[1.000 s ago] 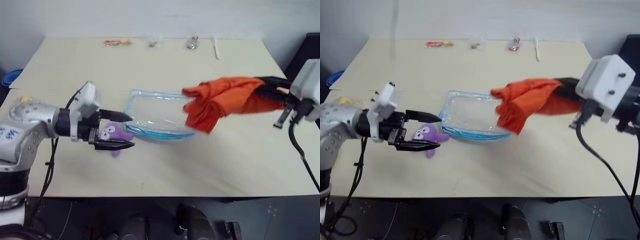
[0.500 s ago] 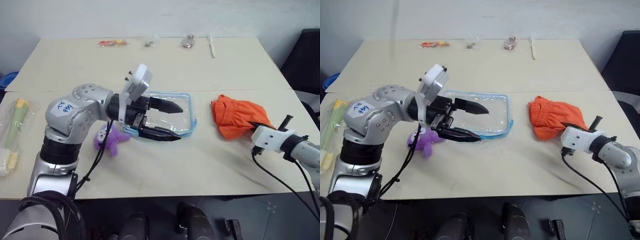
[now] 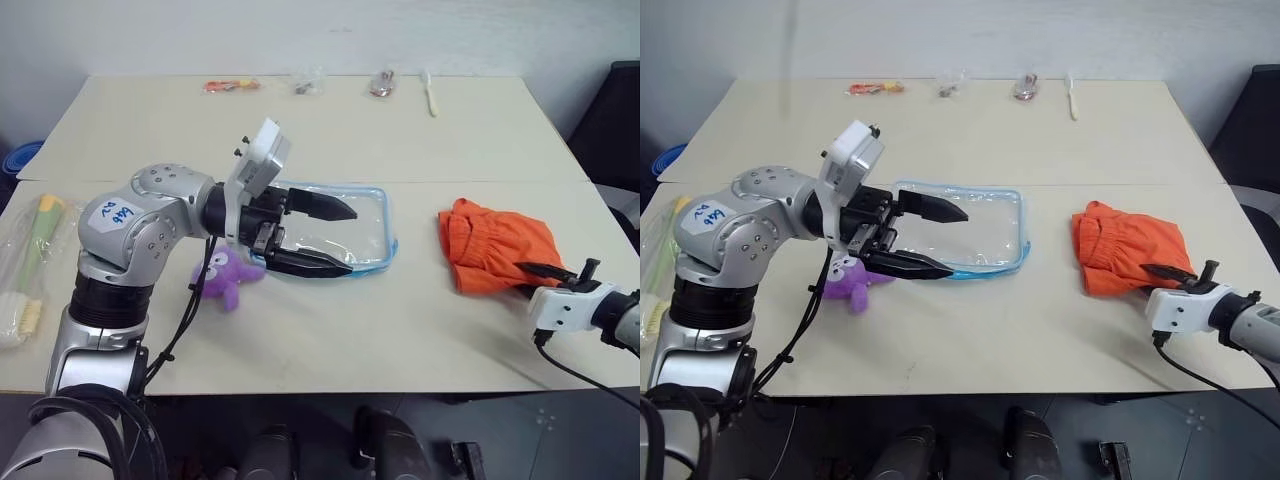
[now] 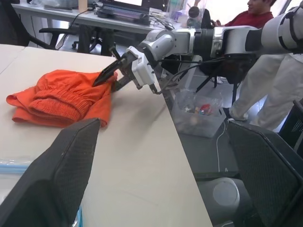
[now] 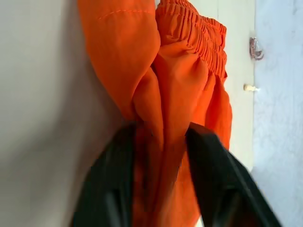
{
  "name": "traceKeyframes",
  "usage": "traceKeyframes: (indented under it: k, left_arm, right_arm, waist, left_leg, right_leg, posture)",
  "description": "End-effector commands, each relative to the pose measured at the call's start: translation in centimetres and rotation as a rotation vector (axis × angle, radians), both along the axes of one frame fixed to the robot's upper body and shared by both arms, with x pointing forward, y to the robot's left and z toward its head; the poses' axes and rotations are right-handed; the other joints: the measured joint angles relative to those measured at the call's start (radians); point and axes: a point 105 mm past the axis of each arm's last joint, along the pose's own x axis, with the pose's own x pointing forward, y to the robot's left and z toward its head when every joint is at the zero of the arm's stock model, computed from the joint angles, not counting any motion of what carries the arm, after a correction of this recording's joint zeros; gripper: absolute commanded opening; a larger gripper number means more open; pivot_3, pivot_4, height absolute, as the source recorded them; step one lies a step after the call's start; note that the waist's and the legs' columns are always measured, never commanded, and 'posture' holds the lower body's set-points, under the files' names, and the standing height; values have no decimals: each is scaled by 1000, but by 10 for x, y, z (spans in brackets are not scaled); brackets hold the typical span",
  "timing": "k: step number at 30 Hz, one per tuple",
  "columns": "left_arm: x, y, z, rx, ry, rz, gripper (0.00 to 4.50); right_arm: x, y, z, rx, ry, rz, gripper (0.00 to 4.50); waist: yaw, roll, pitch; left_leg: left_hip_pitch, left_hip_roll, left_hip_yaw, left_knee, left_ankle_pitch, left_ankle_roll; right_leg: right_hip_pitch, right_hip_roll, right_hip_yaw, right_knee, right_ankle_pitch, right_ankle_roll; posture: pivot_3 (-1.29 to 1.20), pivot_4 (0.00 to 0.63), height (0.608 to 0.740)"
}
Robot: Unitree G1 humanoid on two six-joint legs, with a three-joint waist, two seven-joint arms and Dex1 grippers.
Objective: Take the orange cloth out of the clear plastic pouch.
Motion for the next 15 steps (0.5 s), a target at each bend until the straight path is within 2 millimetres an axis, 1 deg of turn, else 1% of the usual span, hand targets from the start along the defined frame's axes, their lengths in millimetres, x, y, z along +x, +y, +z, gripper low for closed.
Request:
traceKeyframes:
  k: [1,4,6,7,9,11,13,15]
  left_arm:
    - [0,4,8,-11,-39,3,4500]
    - [3,7,8,-12,-49,12,4500]
    - [7,12,10,-15,-59,32,4500]
    - [9,16,10,-11,-60,47,4500]
    - [14,28,11,-12,-65,82,4500]
    - [20,43,14,-10,-73,121,4500]
    - [26,59,15,9,-92,175,4500]
    - [28,74,17,28,-108,205,4500]
  right_arm:
    - [-4,-1,21,-8,-29,-2,2774]
    - [-14,-6,25,-10,-14,-42,3732]
    - [-23,-10,32,68,-4,-106,4440]
    - [-30,-12,36,132,9,-146,4476]
    - [-49,-17,45,319,66,-246,4476]
    - [-72,-22,49,518,163,-340,4476]
    - [-100,-28,53,727,274,-426,4476]
    - [-125,-31,58,874,354,-475,4476]
  waist:
    - [0,0,0]
    - [4,0,0]
    - [5,0,0]
    - [7,0,0]
    - [7,0,0]
    - [7,0,0]
    - [9,0,0]
    - [10,0,0]
  left_leg:
    - [0,0,0,0,0,0]
    - [0,0,0,0,0,0]
    - [0,0,0,1,0,0]
    - [0,0,-1,1,0,0]
    - [0,0,-2,1,0,0]
    - [0,-1,-2,0,0,0]
    - [0,-1,-3,0,0,0]
    - [1,-2,-3,0,0,0]
  right_leg:
    - [0,0,0,0,0,0]
    - [1,0,0,0,0,0]
    - [3,0,-1,-1,0,0]
    - [3,0,-1,-2,0,0]
    - [4,0,-1,-3,0,0]
    - [5,1,-1,-3,0,0]
    - [6,1,-1,-4,0,0]
    - [6,1,-2,-4,0,0]
  posture:
    - [0,150,740]
    - [0,150,740]
    - [0,150,740]
    - [0,150,740]
    - [0,150,740]
    - [0,150,740]
    - [0,150,740]
    - [0,150,740]
